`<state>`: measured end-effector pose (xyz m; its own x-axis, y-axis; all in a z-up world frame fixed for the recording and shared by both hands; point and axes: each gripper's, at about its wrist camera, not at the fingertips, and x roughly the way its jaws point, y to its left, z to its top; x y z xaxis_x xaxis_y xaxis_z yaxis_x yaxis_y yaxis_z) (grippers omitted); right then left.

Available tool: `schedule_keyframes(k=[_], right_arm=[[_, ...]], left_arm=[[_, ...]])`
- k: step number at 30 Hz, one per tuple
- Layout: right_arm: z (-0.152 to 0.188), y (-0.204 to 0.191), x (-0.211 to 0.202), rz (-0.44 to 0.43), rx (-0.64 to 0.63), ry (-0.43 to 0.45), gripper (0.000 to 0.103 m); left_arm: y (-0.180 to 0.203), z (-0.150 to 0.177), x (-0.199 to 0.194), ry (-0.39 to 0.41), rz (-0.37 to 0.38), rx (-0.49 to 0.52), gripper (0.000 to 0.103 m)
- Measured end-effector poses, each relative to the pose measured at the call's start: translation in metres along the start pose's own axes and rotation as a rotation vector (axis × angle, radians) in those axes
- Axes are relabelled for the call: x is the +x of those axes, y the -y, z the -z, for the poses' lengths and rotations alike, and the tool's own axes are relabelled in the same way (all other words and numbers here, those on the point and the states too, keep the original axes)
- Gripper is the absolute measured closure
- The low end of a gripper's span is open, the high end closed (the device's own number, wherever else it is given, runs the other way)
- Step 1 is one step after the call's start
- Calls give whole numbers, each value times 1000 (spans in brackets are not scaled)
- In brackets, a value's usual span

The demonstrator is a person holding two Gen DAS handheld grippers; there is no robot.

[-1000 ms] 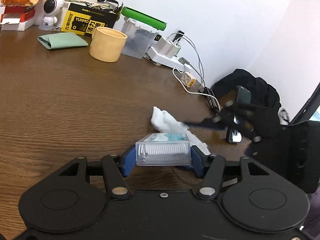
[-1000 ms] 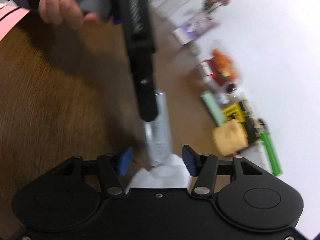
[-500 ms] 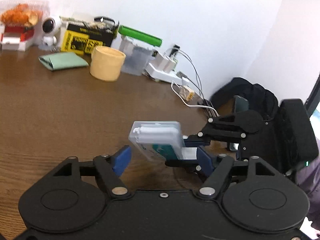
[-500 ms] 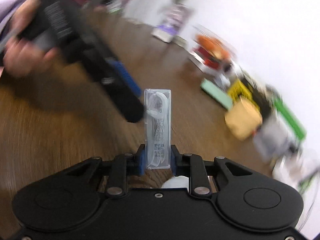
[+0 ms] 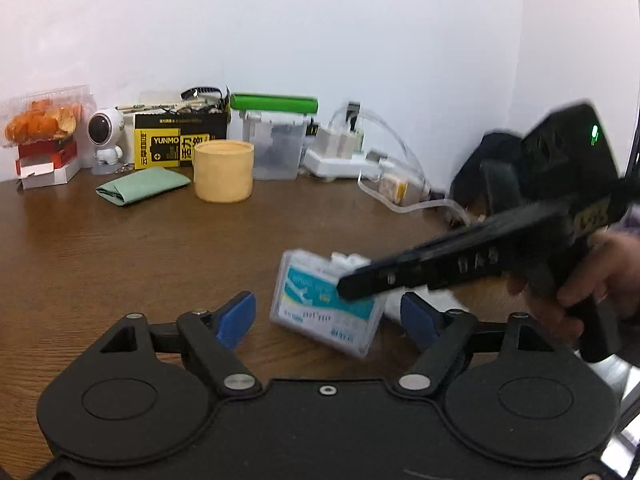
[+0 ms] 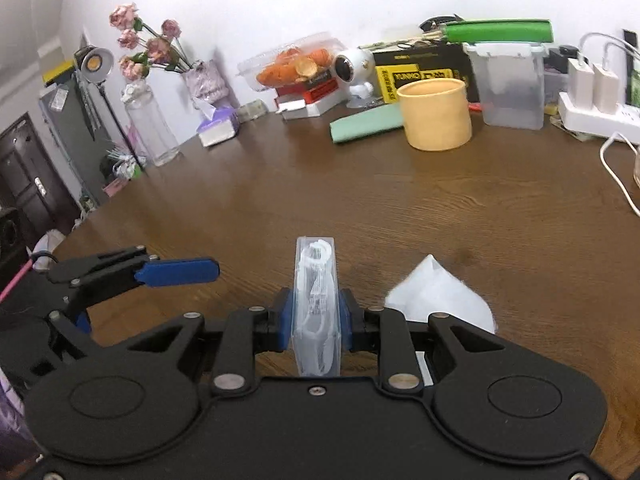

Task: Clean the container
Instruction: 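Set the clear box on the table with the left gripper while right regrasps the tissue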

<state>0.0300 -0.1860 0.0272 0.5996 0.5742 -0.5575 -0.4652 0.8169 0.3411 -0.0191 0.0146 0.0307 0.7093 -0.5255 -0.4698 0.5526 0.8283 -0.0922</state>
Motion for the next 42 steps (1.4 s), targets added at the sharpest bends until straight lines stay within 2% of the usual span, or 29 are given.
schedule_keyframes(k=[3, 5, 8, 13, 16, 19, 24, 26, 29, 31, 34, 37, 39, 42], right_arm=[[4, 1, -2, -11, 41, 7, 78], [5, 7, -4, -38, 116, -5, 78], [7, 16, -6, -64, 216, -20, 78], [24, 42, 3, -167, 505, -53, 78], [35, 48, 8, -188, 559, -59, 77], [35, 46, 8, -134, 533, -83, 71], [33, 35, 5, -86, 466, -132, 52], [30, 28, 2, -83, 431, -161, 52], [18, 17, -19, -80, 351, -120, 52], [7, 10, -36, -35, 254, -58, 52], [-2, 2, -50, 94, 19, 21, 51], [2, 0, -42, 239, -186, -20, 50], [4, 3, -32, 286, -230, -63, 51], [9, 8, -27, 267, -215, -47, 53]], left_arm=[[13, 4, 9, -1, -62, 103, 16], [23, 6, 17, -3, -104, 190, 9], [39, 10, 30, -31, -136, 305, 9], [48, 14, 46, -88, -159, 345, 9], [42, 14, 47, -96, -165, 318, 9], [35, 15, 47, -115, -170, 292, 9], [32, 15, 44, -133, -151, 231, 9], [32, 13, 42, -135, -150, 199, 9], [34, 9, 53, -168, -220, 115, 8], [34, 5, 62, -177, -258, 64, 8], [34, 0, 68, -186, -288, 15, 8], [34, -4, 72, -200, -299, -52, 8], [36, -5, 75, -206, -296, -96, 8], [35, -4, 81, -204, -351, -149, 8]])
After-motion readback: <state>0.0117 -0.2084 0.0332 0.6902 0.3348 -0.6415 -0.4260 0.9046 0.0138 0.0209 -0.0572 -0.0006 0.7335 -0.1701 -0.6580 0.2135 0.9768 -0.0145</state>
